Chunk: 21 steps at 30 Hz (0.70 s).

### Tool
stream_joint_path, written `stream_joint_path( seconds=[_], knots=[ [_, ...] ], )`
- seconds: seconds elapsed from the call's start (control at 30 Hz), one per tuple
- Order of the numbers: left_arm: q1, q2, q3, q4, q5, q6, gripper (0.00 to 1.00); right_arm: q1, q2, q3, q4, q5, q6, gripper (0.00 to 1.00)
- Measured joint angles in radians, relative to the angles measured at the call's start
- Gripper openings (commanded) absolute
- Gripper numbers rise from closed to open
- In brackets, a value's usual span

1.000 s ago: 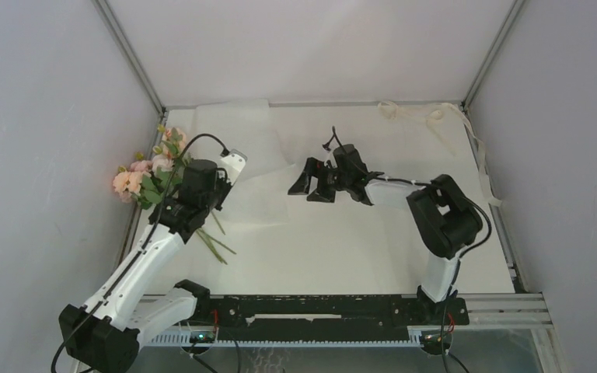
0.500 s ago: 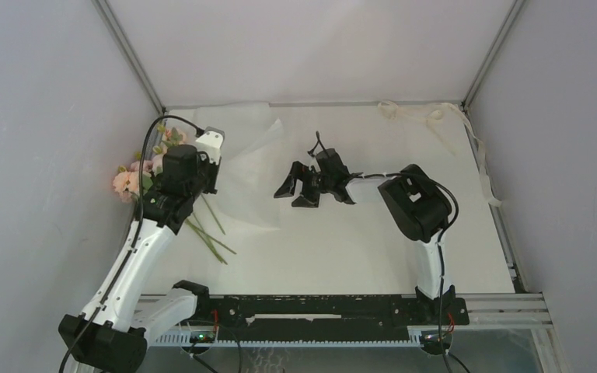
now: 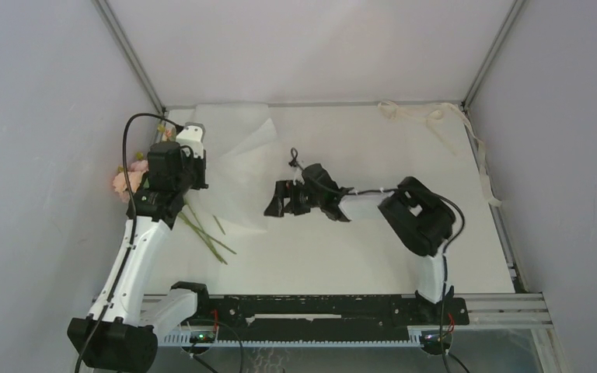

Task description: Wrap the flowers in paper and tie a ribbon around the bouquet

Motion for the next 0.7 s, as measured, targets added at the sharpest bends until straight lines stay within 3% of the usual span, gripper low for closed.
stream_joint_path(
  seconds=[0.17,0.33,0.6,0.7],
  knots=[
    [0.018,0.003,-0.005,0.015,0.029,-0.011,0.00,0.235,-0.225,-0.162,0.055,0.260,-0.429,1.00],
    [0.019,0.010,-0.011,0.021,0.047,-0.022,0.00,0.446,-0.156,-0.094,0.160,0.444,-0.795,1.00],
    [0.022,0.011,-0.011,0.024,0.061,-0.026,0.00,0.421,0.102,0.176,0.085,0.642,-1.003,1.00],
    [0.025,0.011,-0.011,0.024,0.063,-0.027,0.00,0.398,0.149,0.248,0.053,0.686,-1.028,0.90]
  ],
)
